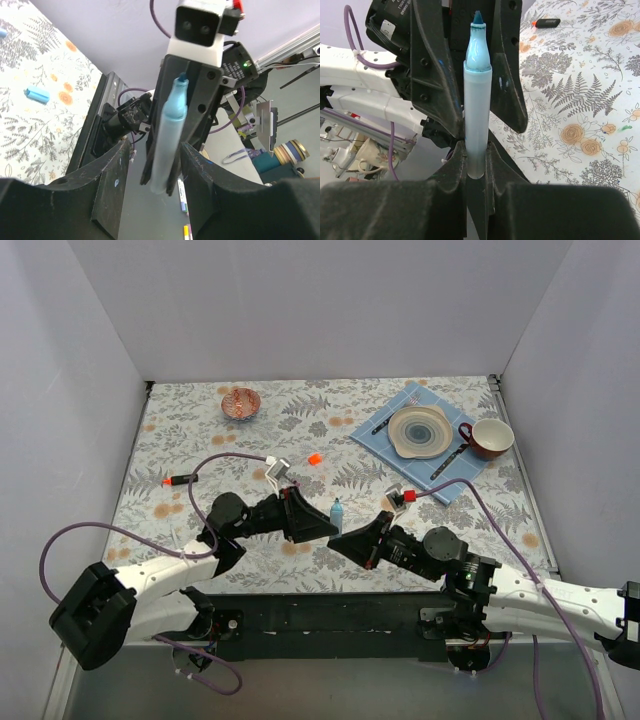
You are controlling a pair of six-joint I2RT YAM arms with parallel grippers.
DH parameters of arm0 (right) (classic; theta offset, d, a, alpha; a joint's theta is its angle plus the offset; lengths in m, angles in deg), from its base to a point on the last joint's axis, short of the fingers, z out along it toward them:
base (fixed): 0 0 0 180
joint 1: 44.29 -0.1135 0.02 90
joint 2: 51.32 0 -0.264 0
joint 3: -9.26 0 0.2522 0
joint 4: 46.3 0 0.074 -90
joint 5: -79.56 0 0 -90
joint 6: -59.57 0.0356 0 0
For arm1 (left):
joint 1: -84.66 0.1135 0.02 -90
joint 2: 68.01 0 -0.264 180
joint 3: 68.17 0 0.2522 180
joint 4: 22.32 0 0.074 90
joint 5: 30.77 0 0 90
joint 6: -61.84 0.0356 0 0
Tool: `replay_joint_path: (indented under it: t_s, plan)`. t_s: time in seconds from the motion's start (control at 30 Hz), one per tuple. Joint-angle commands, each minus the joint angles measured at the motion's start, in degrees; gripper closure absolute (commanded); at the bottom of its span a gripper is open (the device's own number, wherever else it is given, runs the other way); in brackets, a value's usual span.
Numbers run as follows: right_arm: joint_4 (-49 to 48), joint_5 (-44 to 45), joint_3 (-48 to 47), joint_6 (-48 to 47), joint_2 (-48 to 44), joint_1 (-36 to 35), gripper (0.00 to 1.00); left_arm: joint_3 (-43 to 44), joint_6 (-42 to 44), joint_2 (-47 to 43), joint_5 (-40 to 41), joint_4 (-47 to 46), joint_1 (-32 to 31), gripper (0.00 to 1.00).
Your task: Insert the pens into the pen caps
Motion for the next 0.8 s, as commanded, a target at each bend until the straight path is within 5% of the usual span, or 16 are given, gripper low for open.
replay_joint_path:
  t_s: [0.0,0.23,0.43,0.77]
  plan:
    - [-5.92,-0.12,0.44,0.14,1.14,0.04,0.99,-1.56,-2.66,1.74,1.18,-7.86,-0.49,0.56]
    - [-7.50,-0.91,1.49,1.29,2.55,0.04,0.99,-0.86,-3.36,3.94,0.30,-11.47,-1.02,0.61]
    - [-7.77,0.14,1.84,1.73,2.46,0.12,0.99,-1.56,-4.60,4.82,-0.49,-14.46,-1.20,0.91]
    - [-10.66,4.27,3.51,2.87,1.67,0.12,0.99,-3.05,-7.67,7.63,-0.05,-20.09,-2.52,0.71]
